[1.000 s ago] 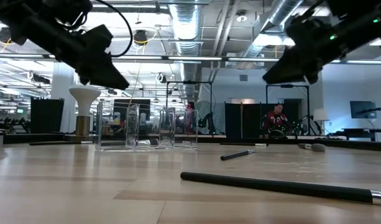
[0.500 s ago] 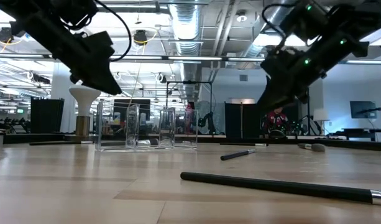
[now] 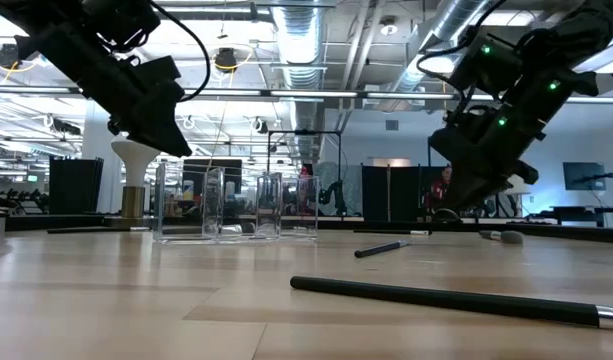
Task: Put items in baskets/containers
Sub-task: Put the black eyeshadow brush into the left section of the transparent organizer
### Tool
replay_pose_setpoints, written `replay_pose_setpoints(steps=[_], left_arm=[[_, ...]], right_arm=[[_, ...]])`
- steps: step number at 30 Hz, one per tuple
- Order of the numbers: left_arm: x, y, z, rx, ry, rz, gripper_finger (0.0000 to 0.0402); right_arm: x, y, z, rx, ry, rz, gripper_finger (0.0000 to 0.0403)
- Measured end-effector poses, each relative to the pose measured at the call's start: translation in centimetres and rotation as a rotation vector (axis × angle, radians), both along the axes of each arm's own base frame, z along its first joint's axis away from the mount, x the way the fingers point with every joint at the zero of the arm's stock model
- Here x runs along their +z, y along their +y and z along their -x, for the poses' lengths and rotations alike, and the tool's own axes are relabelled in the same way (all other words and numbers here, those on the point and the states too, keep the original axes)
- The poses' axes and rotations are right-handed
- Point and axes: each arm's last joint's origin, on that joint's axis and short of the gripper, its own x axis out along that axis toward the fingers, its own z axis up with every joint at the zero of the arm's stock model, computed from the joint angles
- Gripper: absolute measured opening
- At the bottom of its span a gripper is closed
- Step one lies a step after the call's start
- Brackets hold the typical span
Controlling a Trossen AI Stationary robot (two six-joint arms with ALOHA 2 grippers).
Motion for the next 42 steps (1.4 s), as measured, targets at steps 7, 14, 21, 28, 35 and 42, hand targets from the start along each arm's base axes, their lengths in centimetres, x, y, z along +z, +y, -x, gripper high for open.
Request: replay_pose_setpoints(steps=[7,14,21,28,35,42], left_arm=[[0.0,0.0,0.0,0.0,0.002,0.0,0.014],[0.0,0.1,0.1,0.019,0.002,-0.011,0.014],[-0.1,0.0,0.0,0.001,0.005,0.004,0.014],[-0.5,0.0,0.5,0.006,0.067,0.002,0.014],[-0.6,1.0,0.9,0.14,0.067,-0.001,0.014],[-1.4,2.6,2.1,0.26,0.122,0.113,0.014]], right_arm=[[0.2,0.2,-0.3,-0.005,-0.048,-0.005,0.0116],[-0.1,0.3,0.2,-0.053,-0.014,-0.035,0.0116],[-0.2,0.5,0.2,-0.052,-0.023,-0.063,0.0116],[-0.4,0.5,0.5,-0.054,0.007,-0.097,0.0116],[-0.2,-0.4,0.5,-0.066,0.028,0.004,0.0116],[0.4,-3.2,0.1,-0.048,-0.035,0.006,0.0116]])
